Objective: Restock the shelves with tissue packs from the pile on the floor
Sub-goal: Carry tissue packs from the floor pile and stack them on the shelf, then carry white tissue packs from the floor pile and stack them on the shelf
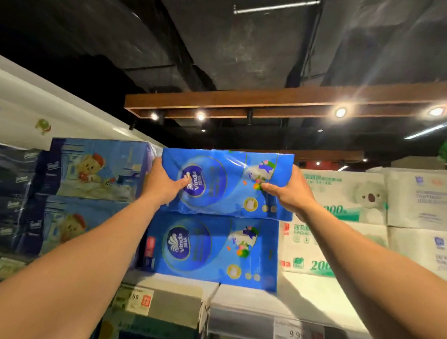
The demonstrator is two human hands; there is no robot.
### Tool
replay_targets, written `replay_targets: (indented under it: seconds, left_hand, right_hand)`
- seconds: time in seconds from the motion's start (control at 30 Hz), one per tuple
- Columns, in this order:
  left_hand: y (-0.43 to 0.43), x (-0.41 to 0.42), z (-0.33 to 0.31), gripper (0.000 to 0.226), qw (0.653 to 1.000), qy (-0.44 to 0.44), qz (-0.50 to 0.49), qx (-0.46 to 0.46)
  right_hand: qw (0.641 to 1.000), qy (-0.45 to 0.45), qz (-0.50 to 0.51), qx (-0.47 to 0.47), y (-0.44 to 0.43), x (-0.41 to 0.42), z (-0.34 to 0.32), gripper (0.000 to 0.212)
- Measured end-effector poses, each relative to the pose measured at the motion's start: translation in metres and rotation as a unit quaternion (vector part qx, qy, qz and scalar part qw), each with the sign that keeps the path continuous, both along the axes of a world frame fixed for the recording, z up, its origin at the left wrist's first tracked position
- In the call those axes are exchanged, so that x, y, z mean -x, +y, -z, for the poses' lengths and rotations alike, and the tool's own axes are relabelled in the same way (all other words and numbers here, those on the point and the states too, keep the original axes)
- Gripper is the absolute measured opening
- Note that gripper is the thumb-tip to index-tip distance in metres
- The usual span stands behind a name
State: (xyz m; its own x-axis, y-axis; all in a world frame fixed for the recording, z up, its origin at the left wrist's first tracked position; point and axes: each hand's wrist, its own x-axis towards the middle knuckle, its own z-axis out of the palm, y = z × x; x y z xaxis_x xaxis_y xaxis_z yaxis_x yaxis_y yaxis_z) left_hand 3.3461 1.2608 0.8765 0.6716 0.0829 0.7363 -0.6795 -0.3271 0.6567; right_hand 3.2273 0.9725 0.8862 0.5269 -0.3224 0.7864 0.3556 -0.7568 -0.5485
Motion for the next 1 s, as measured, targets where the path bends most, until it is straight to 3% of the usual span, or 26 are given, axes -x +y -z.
replay_targets:
  seconds: [0.1, 0.2, 0.33, 0.53, 0.63, 0.7, 0.8, 0.93, 1.0]
  left_hand:
    - [-0.002, -0.011, 0.002, 0.094, 0.999, -0.010, -0.025, -0.037]
    - [-0.010, -0.015, 0.007, 0.103, 0.992, -0.054, -0.070, -0.094]
    - [-0.022, -0.017, 0.025, 0.083, 0.953, -0.125, -0.142, -0.235]
    - [-0.023, -0.026, 0.061, 0.075, 0.933, -0.101, -0.089, -0.333]
    - [-0.018, -0.018, 0.059, 0.079, 0.916, -0.076, -0.097, -0.382]
    - [-0.016, -0.006, 0.058, 0.083, 0.902, -0.054, -0.107, -0.415]
    - [-0.010, 0.019, 0.065, 0.088, 0.889, -0.030, -0.091, -0.447]
    - [-0.016, 0.078, 0.083, 0.090, 0.861, -0.023, -0.070, -0.504]
    - [-0.024, 0.117, 0.091, 0.089, 0.857, -0.026, -0.042, -0.513]
  right_hand:
    - [0.998, 0.037, 0.027, 0.034, 0.008, -0.004, -0.002, 0.054]
    - [0.995, 0.070, 0.071, 0.027, 0.011, -0.013, 0.000, 0.063]
    - [0.988, 0.101, 0.118, 0.025, 0.002, -0.046, -0.001, 0.103]
    - [0.977, 0.138, 0.162, -0.015, 0.011, -0.044, 0.002, 0.089]
    - [0.969, 0.170, 0.180, -0.021, 0.021, -0.031, 0.009, 0.103]
    - [0.967, 0.165, 0.193, 0.011, 0.028, -0.015, 0.017, 0.112]
    - [0.967, 0.116, 0.192, 0.124, 0.037, 0.022, 0.037, 0.109]
    - [0.921, 0.174, 0.200, 0.284, 0.039, 0.081, 0.073, 0.113]
    - [0.910, 0.197, 0.190, 0.312, 0.039, 0.113, 0.087, 0.100]
